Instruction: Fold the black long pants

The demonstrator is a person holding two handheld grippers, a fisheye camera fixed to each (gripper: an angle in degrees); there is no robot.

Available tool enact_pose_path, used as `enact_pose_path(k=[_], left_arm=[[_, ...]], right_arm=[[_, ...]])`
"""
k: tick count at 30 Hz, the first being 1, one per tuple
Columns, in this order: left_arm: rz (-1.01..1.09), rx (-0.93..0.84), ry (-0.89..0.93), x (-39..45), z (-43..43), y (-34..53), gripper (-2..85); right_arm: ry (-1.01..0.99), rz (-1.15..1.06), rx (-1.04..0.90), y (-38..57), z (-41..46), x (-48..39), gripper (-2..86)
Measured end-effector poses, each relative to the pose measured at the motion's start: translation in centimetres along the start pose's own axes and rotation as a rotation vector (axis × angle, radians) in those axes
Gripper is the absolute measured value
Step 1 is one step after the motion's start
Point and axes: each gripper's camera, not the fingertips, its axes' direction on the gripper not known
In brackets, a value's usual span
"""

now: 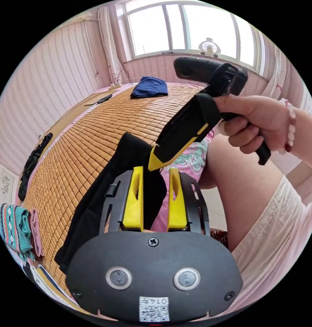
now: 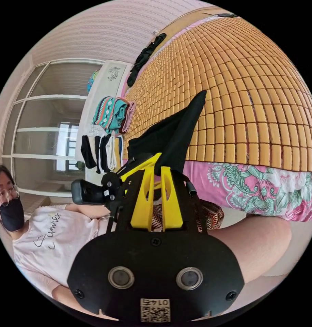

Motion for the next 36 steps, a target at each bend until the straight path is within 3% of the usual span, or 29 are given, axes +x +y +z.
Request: enact_pose_path(k=[5,9,10,13,24,27,32,34,36], left_arm=[[-0.036,0.011,0.071,-0.7,-1.1,1.0,5.1],[0.025,0.027,0.09,0.6,-3.0,1.6,5.1],[0.036,0.03,0.087,0.8,-3.3,1.7,5.1],[0.058,0.027,0.076,1.3,-4.5,1.8,5.1],[-0.074,0.313,0.317,-1.0,-9.8,-1.8,5.0],[-0.176,0.342,0.28,-4.3,-12.3,0.0,5.0],[-0.444,0.247,0.115,-10.6,-14.9,5.4,5.4],[-0.533,0.194,-0.012,-12.7,-15.3,8.2,6.3],[-0.675,0.049,-0.122,-15.4,-14.7,11.1,8.5]], right_arm=[[-0.006,0.092,0.225,1.7,-8.4,2.5,8.4],[-0.043,0.191,0.221,0.4,-8.5,4.8,16.8],[-0.041,0.186,0.2,-0.2,-8.1,4.7,16.5],[0.023,0.205,0.209,-0.1,-8.7,4.0,3.1],[0.099,0.068,0.347,6.1,-20.7,-4.1,1.8],[0.089,-0.024,0.316,4.8,-18.9,-8.1,2.2],[-0.021,-0.116,0.205,-1.6,-6.3,-14.0,4.7],[-0.081,-0.12,0.15,-3.6,-1.5,-15.0,7.5],[-0.016,-0.125,0.119,-4.7,2.1,-15.2,8.7]])
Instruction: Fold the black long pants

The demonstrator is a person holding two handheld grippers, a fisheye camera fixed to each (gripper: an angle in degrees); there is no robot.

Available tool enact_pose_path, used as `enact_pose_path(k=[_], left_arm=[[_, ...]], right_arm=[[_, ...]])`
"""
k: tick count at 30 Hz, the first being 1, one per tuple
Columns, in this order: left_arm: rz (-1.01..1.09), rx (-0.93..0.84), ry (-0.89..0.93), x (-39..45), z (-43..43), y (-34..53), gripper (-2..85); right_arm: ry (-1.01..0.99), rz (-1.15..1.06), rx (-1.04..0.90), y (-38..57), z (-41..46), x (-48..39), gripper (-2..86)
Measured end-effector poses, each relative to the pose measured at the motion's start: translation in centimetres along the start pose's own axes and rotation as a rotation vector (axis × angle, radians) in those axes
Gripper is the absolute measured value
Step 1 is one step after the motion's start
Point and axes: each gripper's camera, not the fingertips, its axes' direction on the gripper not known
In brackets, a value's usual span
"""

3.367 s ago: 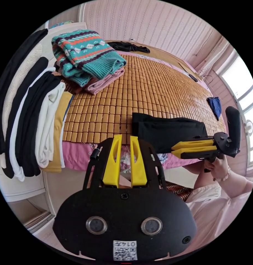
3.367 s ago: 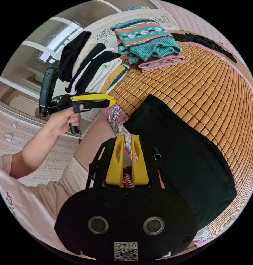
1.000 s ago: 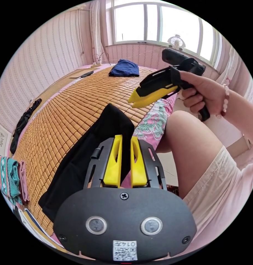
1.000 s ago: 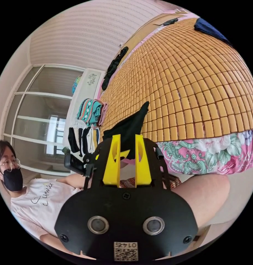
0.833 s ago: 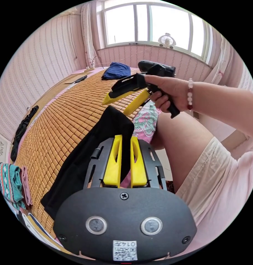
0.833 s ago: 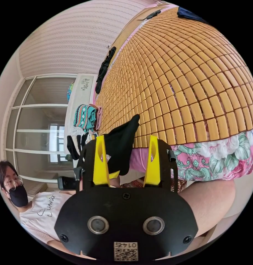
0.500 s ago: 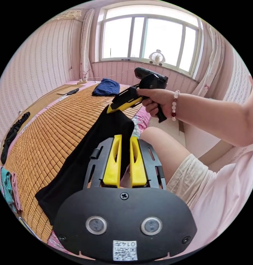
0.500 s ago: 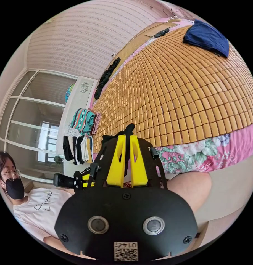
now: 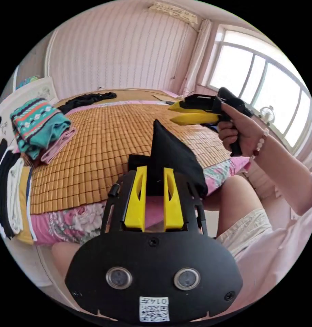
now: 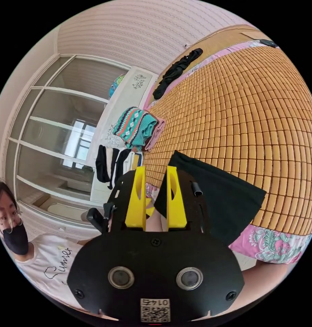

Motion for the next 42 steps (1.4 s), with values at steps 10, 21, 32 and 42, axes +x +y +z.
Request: enact_pose_path(k=[10,21,32,42], left_arm=[[-0.059,-0.078,0.114,-2.7,1.2,-4.3,8.1],[0.096,-0.081,0.077,0.2,-0.9,-9.1,1.7],[-0.013,-0.158,-0.021,-4.8,-1.6,-9.9,8.9],[-0.123,-0.28,0.233,-8.4,0.4,-12.8,12.2]], right_arm=[[0.308,0.132,-0.068,7.5,2.2,7.4,8.5],[0.396,0.228,-0.087,10.3,7.8,11.5,11.9],[0.375,0.248,-0.061,10.7,12.8,14.4,14.6],[0.205,0.284,-0.011,12.3,16.1,17.8,9.8]])
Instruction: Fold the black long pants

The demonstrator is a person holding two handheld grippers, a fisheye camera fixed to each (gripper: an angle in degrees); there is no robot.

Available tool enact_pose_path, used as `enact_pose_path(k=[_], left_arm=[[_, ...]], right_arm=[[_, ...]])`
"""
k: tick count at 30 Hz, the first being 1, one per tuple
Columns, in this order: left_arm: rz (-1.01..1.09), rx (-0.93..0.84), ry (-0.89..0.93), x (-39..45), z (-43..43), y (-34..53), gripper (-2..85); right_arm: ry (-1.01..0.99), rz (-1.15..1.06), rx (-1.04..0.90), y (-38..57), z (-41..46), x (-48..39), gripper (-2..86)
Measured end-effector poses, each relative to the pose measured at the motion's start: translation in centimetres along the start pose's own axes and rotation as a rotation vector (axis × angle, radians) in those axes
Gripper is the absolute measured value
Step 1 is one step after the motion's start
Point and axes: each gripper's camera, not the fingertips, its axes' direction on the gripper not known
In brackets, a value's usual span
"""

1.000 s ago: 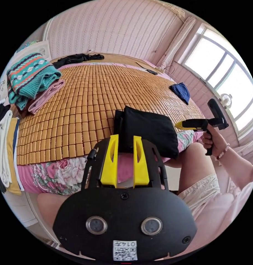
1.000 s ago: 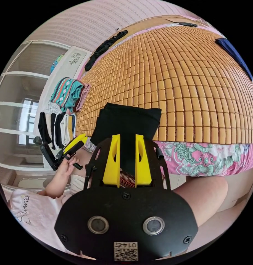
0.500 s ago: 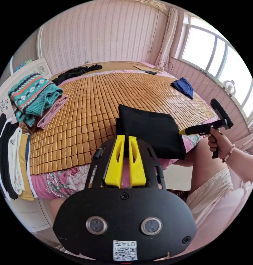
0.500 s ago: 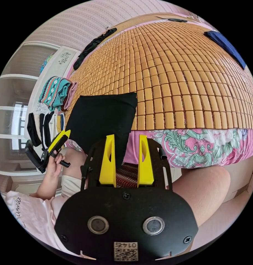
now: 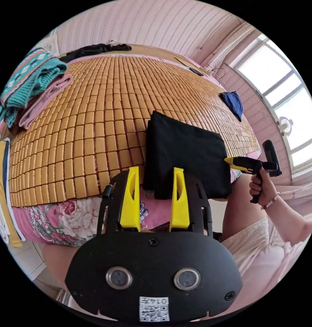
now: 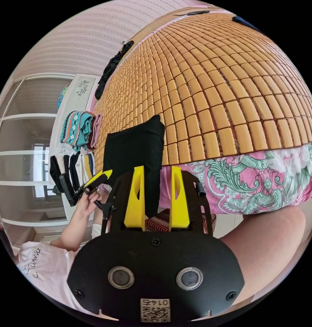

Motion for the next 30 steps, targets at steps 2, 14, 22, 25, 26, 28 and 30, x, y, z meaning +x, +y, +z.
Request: enact_pose_path(k=[2,14,22,25,26,28,30], left_arm=[[-0.042,-0.001,0.059,-0.8,-0.2,-0.1,10.3],[-0.191,0.251,0.127,-2.9,-4.3,4.0,7.3],[-0.261,0.858,-0.02,-4.1,-16.9,6.4,7.2],[-0.238,1.028,-0.254,-4.6,-23.5,3.2,7.6],[-0.235,1.036,-0.34,-5.4,-25.4,0.9,7.8],[-0.252,0.992,-0.435,-7.4,-26.6,-2.9,8.5],[-0.336,0.856,-0.505,-11.2,-25.1,-7.4,9.0]], right_arm=[[-0.016,-0.031,-0.018,0.6,1.6,-0.4,8.0],[0.085,-0.636,-0.221,-1.1,6.3,-20.3,2.7],[0.166,-1.399,-0.202,-0.2,9.3,-49.1,2.6],[0.111,-1.432,-0.094,-4.5,9.2,-56.2,3.4],[0.116,-1.399,-0.062,-7.5,10.3,-58.2,3.8],[0.132,-1.303,-0.059,-12.7,13.7,-60.2,5.0],[0.204,-1.157,-0.083,-18.0,18.8,-60.7,6.8]])
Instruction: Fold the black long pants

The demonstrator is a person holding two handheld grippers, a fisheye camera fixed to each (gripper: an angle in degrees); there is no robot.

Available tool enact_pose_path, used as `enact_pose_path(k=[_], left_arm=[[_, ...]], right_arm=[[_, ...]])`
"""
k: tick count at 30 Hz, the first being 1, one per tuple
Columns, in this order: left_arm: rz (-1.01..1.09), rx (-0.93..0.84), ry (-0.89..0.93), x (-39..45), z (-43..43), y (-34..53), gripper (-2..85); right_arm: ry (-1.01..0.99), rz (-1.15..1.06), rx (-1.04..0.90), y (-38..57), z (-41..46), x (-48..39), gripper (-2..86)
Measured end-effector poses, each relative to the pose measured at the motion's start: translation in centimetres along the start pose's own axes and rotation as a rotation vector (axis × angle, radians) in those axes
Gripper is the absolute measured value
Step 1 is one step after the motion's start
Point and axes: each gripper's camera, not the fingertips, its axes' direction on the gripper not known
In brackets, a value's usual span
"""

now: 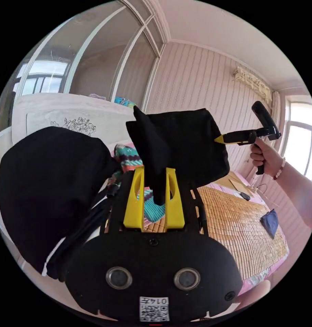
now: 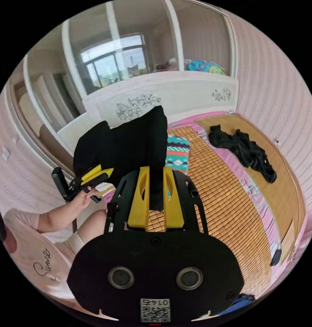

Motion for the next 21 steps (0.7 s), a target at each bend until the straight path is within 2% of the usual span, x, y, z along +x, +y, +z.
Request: enact_pose_path(k=[2,5,9,11,13,16,19,21], left_arm=[[0.01,-0.093,-0.032,-0.2,3.9,0.5,8.4],[0.081,-0.167,-0.113,0.6,8.5,2.8,7.0],[0.023,-0.16,-0.103,0.3,11.3,5.5,6.3],[0.026,-0.12,-0.099,0.8,11.2,6.7,6.3],[0.053,-0.083,-0.132,2.1,10.4,7.9,6.3],[0.089,-0.034,-0.165,5.3,7.0,11.2,6.1],[0.135,-0.021,-0.083,8.4,3.1,15.7,5.9],[0.126,-0.076,0.033,10.2,1.1,19.6,5.9]], right_arm=[[0.018,0.129,-0.064,-2.1,7.9,3.5,7.8],[-0.056,0.186,-0.178,-3.9,17.3,4.6,8.7],[-0.066,0.128,-0.169,-7.2,22.7,2.6,8.7],[0.028,0.042,-0.245,-9.5,25.3,1.3,9.1],[0.101,-0.022,-0.256,-10.2,25.5,0.8,8.6],[0.093,-0.086,-0.2,-8.9,23.0,1.7,9.0],[0.111,-0.065,-0.083,-4.4,17.2,4.0,8.1],[0.062,-0.033,-0.028,0.3,13.1,5.7,8.7]])
